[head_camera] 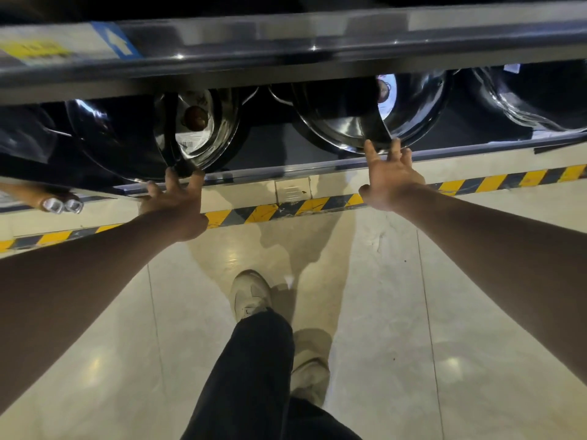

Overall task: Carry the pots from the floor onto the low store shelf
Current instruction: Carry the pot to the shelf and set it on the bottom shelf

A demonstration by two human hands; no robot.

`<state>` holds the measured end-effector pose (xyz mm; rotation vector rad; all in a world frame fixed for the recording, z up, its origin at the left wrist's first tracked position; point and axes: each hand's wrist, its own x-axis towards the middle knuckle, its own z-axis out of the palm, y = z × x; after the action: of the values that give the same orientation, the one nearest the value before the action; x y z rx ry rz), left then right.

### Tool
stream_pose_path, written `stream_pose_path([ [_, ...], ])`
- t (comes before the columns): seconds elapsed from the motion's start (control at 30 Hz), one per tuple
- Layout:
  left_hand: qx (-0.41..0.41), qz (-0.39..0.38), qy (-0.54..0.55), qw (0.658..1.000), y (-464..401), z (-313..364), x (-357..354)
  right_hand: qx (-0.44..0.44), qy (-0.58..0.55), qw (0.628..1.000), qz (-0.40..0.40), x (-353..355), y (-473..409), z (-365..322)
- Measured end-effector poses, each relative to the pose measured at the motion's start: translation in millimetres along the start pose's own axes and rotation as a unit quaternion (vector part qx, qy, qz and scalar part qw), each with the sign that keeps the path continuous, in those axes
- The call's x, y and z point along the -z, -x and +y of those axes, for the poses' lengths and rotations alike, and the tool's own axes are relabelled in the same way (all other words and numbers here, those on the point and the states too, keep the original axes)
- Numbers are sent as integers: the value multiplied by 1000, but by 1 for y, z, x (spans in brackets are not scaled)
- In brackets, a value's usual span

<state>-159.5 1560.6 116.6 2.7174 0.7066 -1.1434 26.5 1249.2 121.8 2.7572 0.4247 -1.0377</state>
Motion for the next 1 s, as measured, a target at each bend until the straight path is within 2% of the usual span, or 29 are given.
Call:
stream_pose_path([
  [0.1,-42,1,-20,999,26,25,29,20,-4,1000,12,19,31,10],
  [0.37,-89,18,-26,996,111,117,125,79,-35,995,39,79,106,59],
  [0.63,-91,53,14,994,224,236,180,147,-132,973,116,146,197,193],
  [0.7,-94,60,28,993,246,275,194,136,-119,976,121,161,214,237],
  [0.83,-159,82,63,982,269,353,224,100,-105,978,152,188,229,316],
  [1.0,-226,134,84,961,246,447,268,37,-132,978,159,227,190,390],
])
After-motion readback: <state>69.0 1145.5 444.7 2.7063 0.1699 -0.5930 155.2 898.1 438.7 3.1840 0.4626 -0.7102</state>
